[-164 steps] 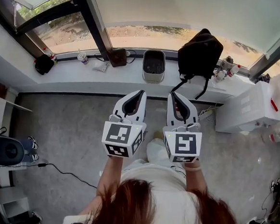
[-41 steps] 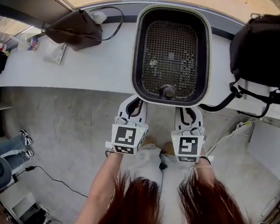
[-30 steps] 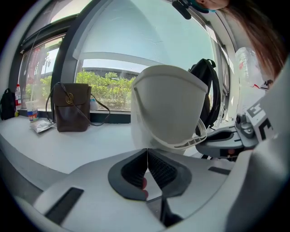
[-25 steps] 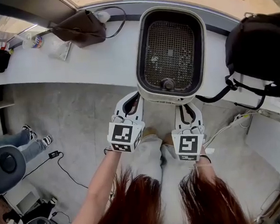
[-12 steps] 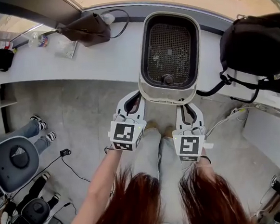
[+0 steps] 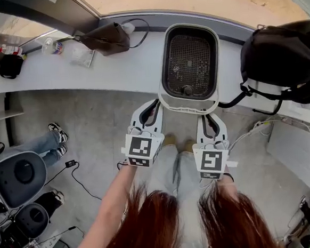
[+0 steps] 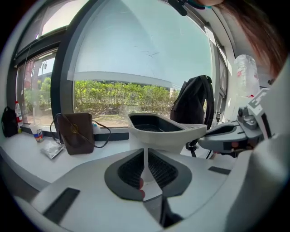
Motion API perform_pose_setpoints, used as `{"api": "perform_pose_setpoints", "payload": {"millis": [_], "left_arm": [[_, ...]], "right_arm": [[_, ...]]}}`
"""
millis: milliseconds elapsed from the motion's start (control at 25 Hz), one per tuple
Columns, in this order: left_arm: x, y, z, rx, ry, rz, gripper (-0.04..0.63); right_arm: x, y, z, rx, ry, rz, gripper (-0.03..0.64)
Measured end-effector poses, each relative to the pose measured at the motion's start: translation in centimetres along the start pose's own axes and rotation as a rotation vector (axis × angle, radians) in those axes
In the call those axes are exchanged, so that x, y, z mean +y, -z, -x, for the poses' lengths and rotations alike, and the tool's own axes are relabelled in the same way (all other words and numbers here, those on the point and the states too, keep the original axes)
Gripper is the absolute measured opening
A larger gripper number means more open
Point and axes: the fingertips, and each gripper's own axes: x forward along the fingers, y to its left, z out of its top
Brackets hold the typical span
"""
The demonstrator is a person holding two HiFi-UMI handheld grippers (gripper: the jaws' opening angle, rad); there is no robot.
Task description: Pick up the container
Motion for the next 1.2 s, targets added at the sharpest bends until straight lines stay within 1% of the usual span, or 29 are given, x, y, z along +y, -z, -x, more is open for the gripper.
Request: {"api": "perform_pose_setpoints", "payload": {"millis": [160, 280, 360, 440, 560, 720, 880, 1080, 1200], "left_arm": [[0.1, -1.0, 0.6, -0.009, -0.016, -0.053, 0.018], [0.1, -1.8, 0.6, -0.019, -0.023, -0.077, 0.021], [0.0, -2.3, 0.5, -0.025, -0.024, -0.091, 0.035], [-0.1, -2.6, 0.4, -0.029, -0.023, -0.105, 0.063], [-0.3, -3.2, 0.4, -0.043, -0.034, -0.144, 0.069], [0.1, -4.6, 0.6, -0.082, -0.079, -0.187, 0.083], [-0.1, -5.8, 0.4, -0.106, -0.082, -0.243, 0.11], [-0.2, -6.9, 0.4, -0.132, -0.106, -0.316, 0.135], [-0.4, -7.1, 0.1, -0.137, -0.109, -0.344, 0.141]], "right_arm": [[0.1, -1.0, 0.4, -0.006, -0.001, 0.001, 0.023], [-0.2, -1.5, 0.5, -0.013, 0.002, 0.0, 0.023], [-0.4, -1.9, 0.5, -0.018, 0.002, -0.002, 0.023], [-0.5, -2.4, 0.5, -0.026, 0.0, -0.002, 0.023], [-0.7, -3.1, 0.6, -0.04, 0.001, -0.004, 0.023], [-0.8, -4.2, 0.4, -0.055, -0.001, 0.003, 0.023], [-1.0, -5.1, 0.4, -0.065, 0.003, -0.003, 0.023], [-1.1, -5.7, 0.5, -0.071, 0.005, 0.001, 0.023], [-1.2, -6.0, 0.4, -0.073, 0.008, 0.004, 0.023]]}}
